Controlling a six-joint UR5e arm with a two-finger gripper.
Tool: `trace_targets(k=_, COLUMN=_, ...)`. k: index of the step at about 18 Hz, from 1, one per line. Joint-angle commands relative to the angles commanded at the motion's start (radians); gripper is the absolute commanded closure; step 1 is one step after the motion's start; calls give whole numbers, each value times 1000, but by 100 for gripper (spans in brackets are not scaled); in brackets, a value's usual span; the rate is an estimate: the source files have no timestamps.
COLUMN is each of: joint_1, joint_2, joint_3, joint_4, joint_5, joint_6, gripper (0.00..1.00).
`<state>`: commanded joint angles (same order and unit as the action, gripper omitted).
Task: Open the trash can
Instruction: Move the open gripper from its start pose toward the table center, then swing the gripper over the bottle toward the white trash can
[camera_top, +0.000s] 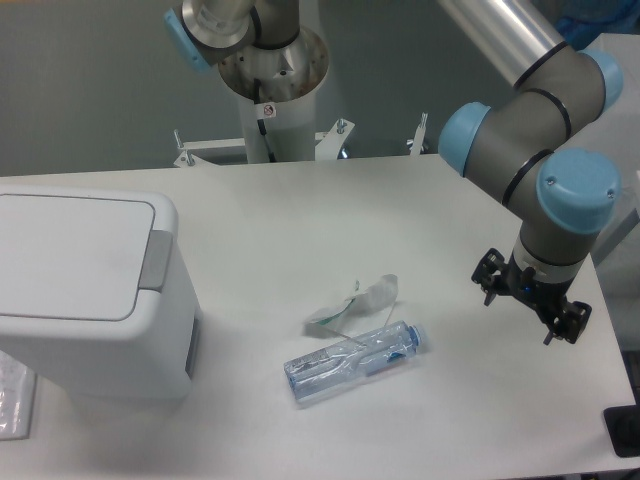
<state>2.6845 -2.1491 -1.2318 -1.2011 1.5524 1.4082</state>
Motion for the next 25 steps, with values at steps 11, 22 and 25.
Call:
trace_targets(k=11, joint_1=8, joint_2=11, joint_3=-38, joint_4=26, joint_5=-231, joint_6=-75, gripper=0)
trace_targets(k=22, joint_1=-52, joint_2=196, joint_3=-226, joint_4=167, joint_5=-441, joint_6=-442, gripper=0)
trace_targets(k=25, joint_1=-107, joint_2=221, joint_3=-183, joint_4=169, joint_5=-526, joint_6=-647, gripper=0)
